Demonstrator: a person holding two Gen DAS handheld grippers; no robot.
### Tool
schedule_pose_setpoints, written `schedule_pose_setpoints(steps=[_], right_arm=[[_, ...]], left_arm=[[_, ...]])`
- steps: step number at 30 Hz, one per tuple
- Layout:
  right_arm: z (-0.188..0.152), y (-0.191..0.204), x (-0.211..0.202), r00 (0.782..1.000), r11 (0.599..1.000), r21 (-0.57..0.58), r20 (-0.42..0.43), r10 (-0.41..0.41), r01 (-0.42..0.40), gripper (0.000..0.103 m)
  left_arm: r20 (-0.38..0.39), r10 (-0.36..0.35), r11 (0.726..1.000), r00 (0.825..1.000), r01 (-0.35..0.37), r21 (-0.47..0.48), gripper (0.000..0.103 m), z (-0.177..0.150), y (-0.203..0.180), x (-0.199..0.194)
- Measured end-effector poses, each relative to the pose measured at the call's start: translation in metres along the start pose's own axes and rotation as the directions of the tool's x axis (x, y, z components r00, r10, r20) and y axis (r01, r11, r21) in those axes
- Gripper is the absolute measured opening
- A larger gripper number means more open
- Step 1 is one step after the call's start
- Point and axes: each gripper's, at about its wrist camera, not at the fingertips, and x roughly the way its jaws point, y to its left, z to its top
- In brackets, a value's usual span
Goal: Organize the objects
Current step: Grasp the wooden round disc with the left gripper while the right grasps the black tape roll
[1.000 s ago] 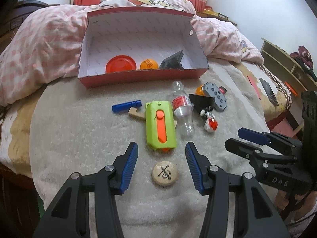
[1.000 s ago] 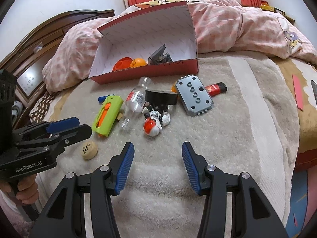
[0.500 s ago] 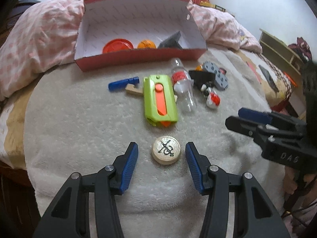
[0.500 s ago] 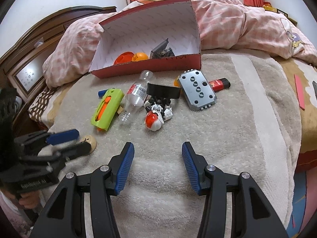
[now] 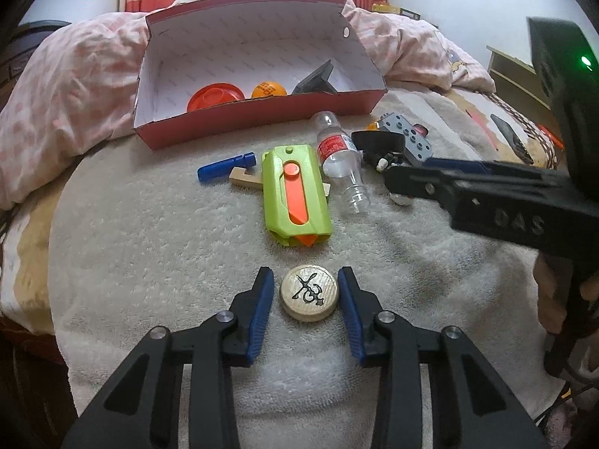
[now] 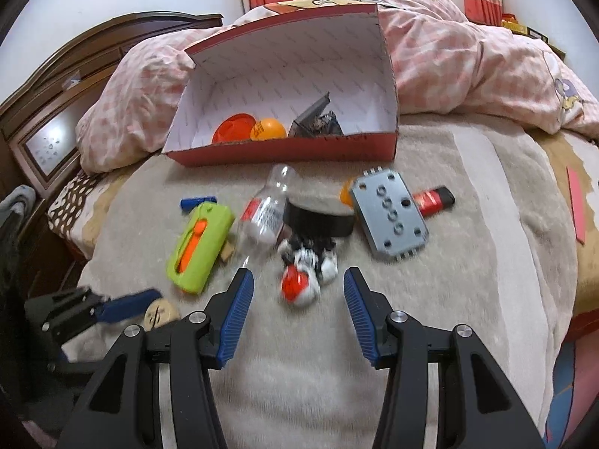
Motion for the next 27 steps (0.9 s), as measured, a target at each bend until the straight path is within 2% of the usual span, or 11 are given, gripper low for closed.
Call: schedule_pose_setpoints(steps=[4,12,21,27], right_arm=[[0.013,-0.003,0.000,1.000,1.000,0.013,0.030,-0.004,0.004,0.052],[0.032,-0.016,0.022,0.999,0.995,0.095,0.007,0.031,-0.032,0.052],[0.031,-0.020,0.036,0.999,0.991,0.124,-0.008,0.041,-0.039,0.051],[0.028,-0.022,0.019,0.999,0.989,0.143,0.024,0.041,-0.044,0.050]], left_arm=[[0.001,-0.005,1.000,1.000,0.005,0.000,0.035,0.001,0.000,0.001],[0.006,-0.009,1.000,1.000,0.009,-0.006,0.033,0.001,0.000,0.002],[0.009,-0.012,1.000,1.000,0.012,-0.006,0.031,-0.001,0.001,0.001],[0.016,-0.018,1.000,1.000,0.018,-0.006,0.030,-0.001,0.000,-0.006]])
